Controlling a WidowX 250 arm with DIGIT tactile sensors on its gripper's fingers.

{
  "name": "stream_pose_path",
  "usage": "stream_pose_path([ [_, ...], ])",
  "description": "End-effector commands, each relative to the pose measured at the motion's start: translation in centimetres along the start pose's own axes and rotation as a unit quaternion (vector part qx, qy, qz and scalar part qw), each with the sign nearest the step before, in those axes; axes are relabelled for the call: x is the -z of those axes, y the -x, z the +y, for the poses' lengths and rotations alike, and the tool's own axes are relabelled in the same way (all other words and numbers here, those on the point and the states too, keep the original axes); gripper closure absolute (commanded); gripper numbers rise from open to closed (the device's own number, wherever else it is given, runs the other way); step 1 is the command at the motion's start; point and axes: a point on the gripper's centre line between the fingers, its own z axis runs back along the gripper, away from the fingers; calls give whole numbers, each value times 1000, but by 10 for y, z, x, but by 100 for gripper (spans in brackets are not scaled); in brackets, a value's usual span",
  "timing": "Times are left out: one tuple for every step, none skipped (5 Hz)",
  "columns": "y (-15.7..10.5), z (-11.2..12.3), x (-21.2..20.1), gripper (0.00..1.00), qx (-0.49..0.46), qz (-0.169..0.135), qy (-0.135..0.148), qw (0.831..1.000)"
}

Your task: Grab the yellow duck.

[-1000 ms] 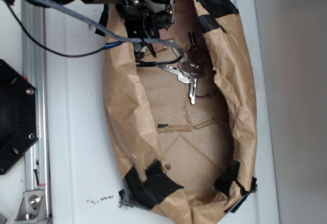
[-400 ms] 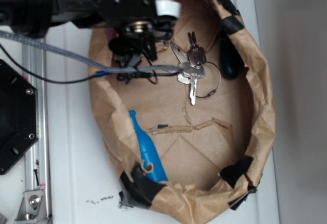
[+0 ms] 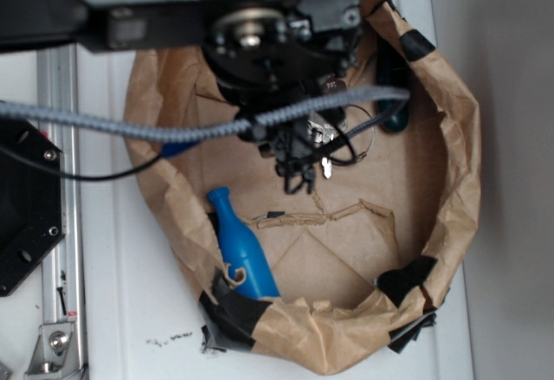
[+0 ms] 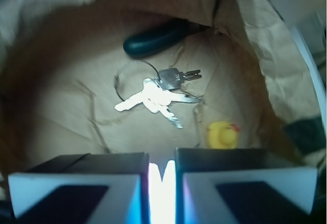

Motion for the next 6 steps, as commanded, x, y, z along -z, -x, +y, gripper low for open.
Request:
stream_pose_path([
  [-9,-8,-27,100,-3,-31,27,999],
  [-10,7,-11,0,95,-15,7,995],
  [-13,19,18,0,193,4,3,981],
  [-13,27,38,0,268,-23,21,963],
  [-10,31,57,0,314,-27,7,949],
  [-3,35,66,0,328,-15,-7,945],
])
